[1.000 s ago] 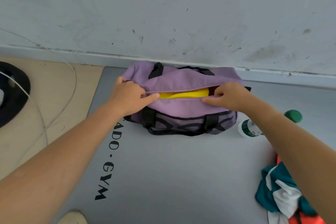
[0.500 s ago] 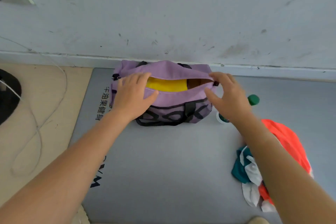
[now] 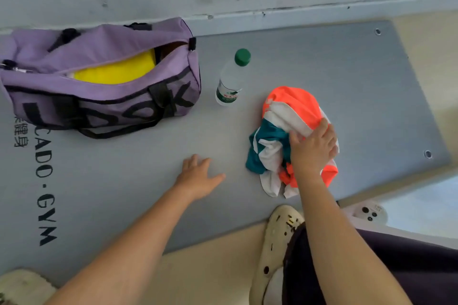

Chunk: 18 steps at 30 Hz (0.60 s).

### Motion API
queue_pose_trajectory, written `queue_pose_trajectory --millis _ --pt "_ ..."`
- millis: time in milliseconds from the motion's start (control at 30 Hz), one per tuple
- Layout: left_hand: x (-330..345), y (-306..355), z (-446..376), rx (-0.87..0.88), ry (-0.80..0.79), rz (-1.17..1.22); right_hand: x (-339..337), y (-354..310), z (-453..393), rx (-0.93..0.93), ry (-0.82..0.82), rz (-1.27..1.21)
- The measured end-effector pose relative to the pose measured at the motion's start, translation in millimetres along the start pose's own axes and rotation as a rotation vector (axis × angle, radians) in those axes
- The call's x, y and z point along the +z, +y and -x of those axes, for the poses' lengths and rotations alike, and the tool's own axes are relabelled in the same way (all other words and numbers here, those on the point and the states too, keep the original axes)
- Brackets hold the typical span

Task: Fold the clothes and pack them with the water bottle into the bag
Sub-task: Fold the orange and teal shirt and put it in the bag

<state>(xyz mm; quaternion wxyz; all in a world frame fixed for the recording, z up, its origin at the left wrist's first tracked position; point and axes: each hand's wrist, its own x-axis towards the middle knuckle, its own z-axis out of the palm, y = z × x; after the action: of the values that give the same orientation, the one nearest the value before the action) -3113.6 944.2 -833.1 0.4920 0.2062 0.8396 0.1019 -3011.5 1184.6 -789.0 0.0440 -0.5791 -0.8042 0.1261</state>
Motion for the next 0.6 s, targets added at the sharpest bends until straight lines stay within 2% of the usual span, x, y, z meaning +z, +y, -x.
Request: queue_pose_trajectory --millis 133,233,300,367,433,500,533,600 --pt "-1 0 -2 -0.026 0.002 0.05 1 5 -11 0.025 -0.157 -0.297" --pt "-17 7 2 -0.023 0.098 0.276 -9 -14 0 -0.006 -0.127 -0.465" --pt "-34 19 15 0.016 0.183 0.421 -26 -35 10 -0.05 -0.17 -0.55" --pt "-56 37 37 0.112 0.275 0.597 -49 -55 18 -0.11 -0.332 -0.639" --pt "-83 58 73 0.271 0.351 0.744 -82 -74 32 -0.139 -0.618 -0.753" --pt "-109 76 116 0.46 0.394 0.776 -122 -92 49 -0.159 -0.871 -0.778" --pt "-122 82 138 0.545 0.395 0.748 -143 -102 57 -0.215 -0.921 -0.762" --pt "-142 90 182 0.654 0.354 0.674 -185 -121 73 -0.333 -0.91 -0.75"
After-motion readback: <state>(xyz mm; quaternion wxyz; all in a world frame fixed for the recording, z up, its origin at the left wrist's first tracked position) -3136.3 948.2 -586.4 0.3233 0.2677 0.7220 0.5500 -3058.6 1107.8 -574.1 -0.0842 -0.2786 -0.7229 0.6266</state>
